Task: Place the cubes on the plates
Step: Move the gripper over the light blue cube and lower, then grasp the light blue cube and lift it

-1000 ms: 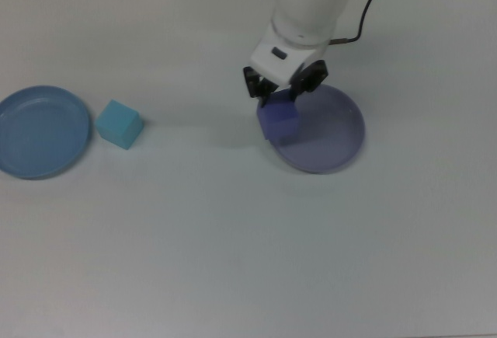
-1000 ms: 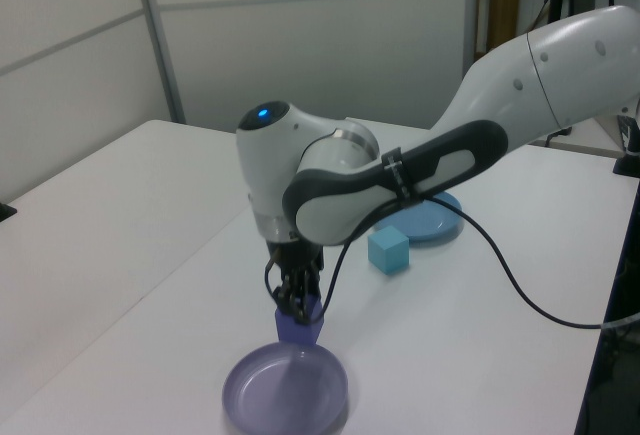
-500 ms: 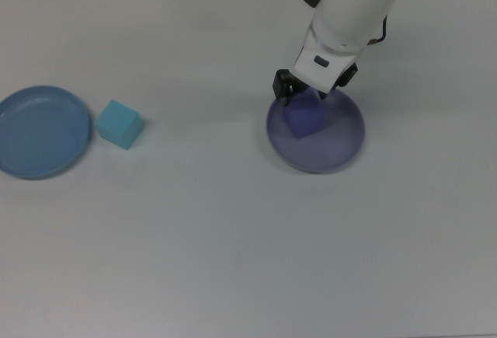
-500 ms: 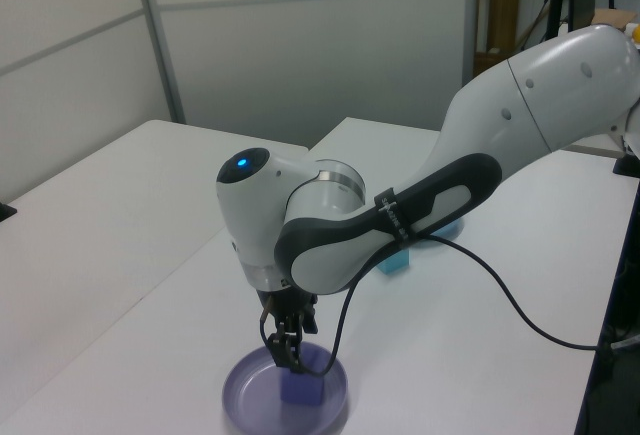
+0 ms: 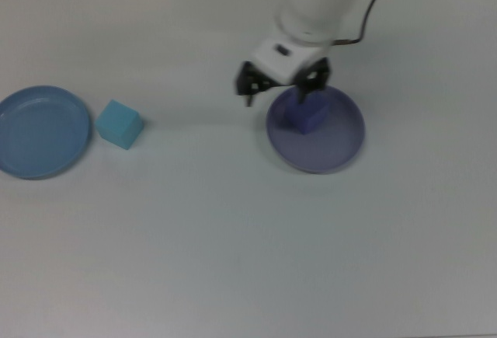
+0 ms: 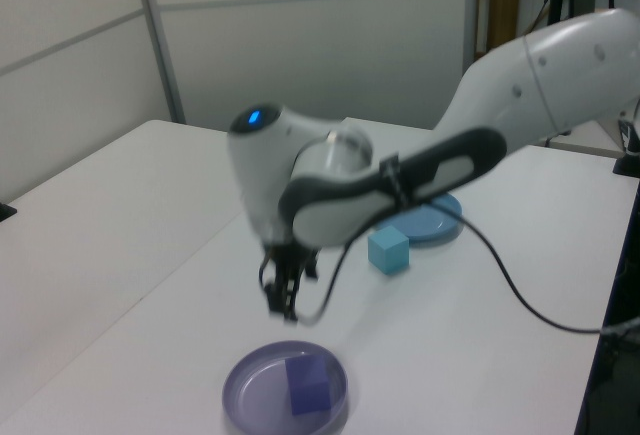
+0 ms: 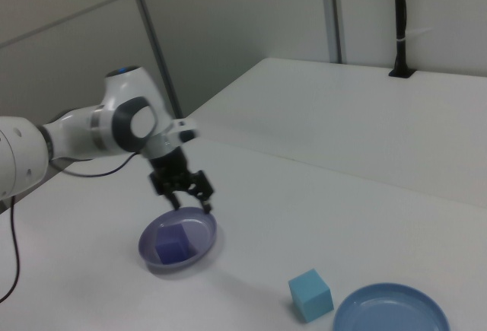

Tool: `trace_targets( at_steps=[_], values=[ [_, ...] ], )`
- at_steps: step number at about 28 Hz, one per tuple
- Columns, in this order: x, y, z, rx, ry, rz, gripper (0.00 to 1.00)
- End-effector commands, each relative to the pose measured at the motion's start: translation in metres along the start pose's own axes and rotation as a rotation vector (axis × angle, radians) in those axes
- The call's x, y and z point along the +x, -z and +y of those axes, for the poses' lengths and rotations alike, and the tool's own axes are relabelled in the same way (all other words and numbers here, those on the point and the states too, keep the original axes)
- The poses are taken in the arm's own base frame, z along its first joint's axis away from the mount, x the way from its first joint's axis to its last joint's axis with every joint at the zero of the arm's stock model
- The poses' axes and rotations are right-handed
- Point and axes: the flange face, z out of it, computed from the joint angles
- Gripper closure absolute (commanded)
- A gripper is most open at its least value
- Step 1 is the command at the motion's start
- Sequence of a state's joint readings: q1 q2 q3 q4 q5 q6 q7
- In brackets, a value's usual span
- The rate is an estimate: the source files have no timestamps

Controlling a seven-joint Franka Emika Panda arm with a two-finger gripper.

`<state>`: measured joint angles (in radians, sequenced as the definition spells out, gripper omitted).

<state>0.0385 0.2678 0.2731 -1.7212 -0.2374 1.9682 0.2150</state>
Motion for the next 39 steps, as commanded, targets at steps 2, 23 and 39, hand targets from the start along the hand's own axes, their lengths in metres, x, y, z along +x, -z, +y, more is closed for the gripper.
trace_targets(
  at_steps=[2, 23, 39],
  values=[
    [-0.008, -0.003, 0.128, -0.023, -0.303, -0.007, 0.00],
    [-0.033, -0.122, 0.261, -0.013, -0.667, -0.063, 0.00],
    [-0.036, -0.106, 0.267, -0.020, -0.622, -0.057, 0.00]
  ],
)
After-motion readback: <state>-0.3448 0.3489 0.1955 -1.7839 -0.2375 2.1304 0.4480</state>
